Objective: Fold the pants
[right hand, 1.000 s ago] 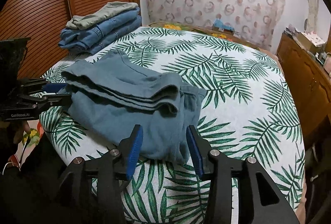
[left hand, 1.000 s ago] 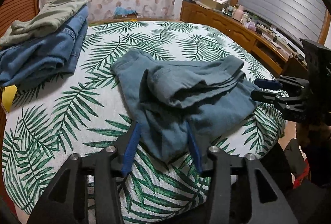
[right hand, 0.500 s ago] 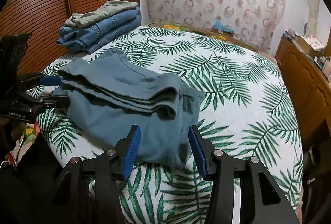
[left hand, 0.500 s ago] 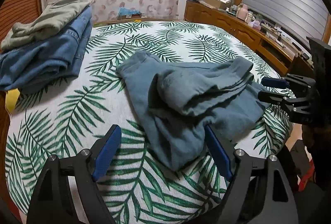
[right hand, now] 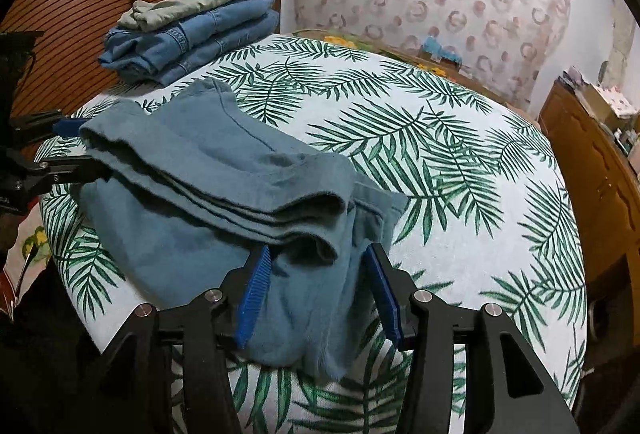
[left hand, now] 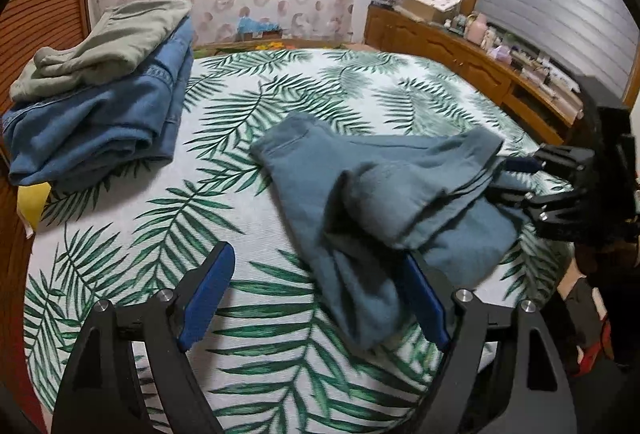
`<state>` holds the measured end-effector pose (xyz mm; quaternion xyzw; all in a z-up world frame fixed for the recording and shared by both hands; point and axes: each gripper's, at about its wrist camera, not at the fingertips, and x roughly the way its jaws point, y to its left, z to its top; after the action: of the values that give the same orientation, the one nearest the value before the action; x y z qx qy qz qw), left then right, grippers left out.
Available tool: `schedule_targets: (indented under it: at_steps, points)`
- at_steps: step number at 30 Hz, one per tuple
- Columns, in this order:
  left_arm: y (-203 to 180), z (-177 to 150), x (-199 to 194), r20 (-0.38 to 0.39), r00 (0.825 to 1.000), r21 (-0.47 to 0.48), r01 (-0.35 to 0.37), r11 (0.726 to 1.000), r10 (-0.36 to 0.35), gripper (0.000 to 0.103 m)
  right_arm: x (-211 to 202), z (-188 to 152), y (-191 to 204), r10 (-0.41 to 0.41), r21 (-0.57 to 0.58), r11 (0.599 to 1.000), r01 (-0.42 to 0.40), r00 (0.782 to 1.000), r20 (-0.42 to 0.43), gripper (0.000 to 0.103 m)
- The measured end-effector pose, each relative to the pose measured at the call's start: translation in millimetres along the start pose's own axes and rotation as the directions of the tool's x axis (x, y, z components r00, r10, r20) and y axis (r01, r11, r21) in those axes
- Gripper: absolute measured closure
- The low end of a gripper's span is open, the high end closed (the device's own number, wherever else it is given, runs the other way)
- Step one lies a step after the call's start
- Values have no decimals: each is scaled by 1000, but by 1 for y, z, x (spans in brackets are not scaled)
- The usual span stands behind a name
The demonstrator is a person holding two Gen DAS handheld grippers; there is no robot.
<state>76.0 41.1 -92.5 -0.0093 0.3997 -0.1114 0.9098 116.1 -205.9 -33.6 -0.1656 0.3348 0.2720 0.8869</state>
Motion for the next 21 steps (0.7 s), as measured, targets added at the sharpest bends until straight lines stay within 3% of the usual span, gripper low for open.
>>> schedule_targets:
  at_steps: [14,21]
  points:
    - [8,36,22,16,1000,1,-22,1000,22,20,13,28,-16,-17,16,1000,17,1000,19,51]
    - [12,44,35,1,999,-2,-43,999,43,20,25,35,-26,75,61,995,-77,997,29,51]
